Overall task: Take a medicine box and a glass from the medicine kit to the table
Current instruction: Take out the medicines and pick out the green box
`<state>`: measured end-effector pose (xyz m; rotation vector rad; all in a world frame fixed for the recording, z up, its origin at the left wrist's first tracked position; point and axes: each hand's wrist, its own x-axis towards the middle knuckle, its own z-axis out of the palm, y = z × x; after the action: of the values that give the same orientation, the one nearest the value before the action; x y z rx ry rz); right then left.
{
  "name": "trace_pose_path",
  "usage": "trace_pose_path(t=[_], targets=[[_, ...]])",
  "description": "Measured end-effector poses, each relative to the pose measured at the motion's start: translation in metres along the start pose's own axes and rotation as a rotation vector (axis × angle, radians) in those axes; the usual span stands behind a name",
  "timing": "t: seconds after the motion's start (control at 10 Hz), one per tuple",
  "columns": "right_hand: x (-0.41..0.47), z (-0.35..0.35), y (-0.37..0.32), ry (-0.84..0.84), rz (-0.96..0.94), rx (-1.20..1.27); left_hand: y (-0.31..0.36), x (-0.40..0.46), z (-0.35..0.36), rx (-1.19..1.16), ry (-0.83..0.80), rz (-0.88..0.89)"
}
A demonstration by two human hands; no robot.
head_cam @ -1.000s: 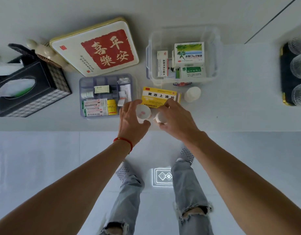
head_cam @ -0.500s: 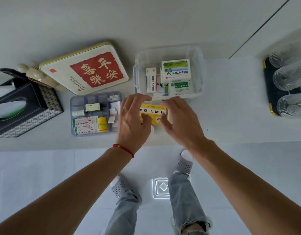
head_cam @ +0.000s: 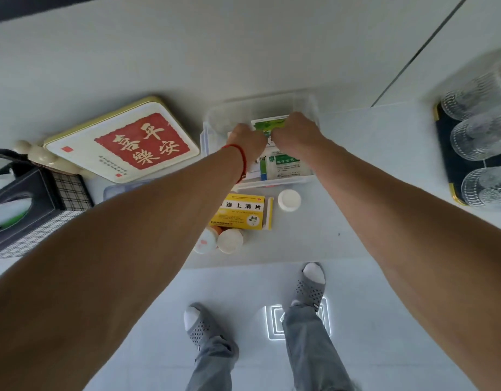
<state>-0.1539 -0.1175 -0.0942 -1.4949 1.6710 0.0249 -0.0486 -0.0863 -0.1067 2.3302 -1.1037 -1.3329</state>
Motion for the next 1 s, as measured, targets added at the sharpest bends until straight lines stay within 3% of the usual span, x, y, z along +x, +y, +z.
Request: trace_pose_path(t=[0.1,0.2,0.3,0.5,0.6,0.8,1.0], targets=[[-0.002,0.0,0.001,0.008,0.043,0.113,0.006,-0.003,0.001,0.275,-0.01,0.013],[-0.01,0.002,-0.001,0.009,0.013,0.164,0.013,-0.002,-0.01,-0.371,0.141,-0.133],[-0.022,-0.003,-0.006,0.025,-0.015,0.205,0.008,-0.007,-0.016,-0.156,0.165,-0.034],[-0.058,-0.026,-0.001,0.136,-0.095,0.236,0.006,-0.052,-0.039,-0.301,0.182,0.084],[-0.093,-0.034,0.007,0.224,-0.097,0.289,0.008,-0.091,-0.049,-0.321,0.13,0.129],[-0.174,-0.019,0.049,0.23,0.006,0.502,-0.036,-0.163,-0.022,-0.412,-0.048,0.012],[-0.195,0.04,0.091,0.195,0.093,0.43,-0.09,-0.182,0.015,-0.391,-0.149,-0.164]])
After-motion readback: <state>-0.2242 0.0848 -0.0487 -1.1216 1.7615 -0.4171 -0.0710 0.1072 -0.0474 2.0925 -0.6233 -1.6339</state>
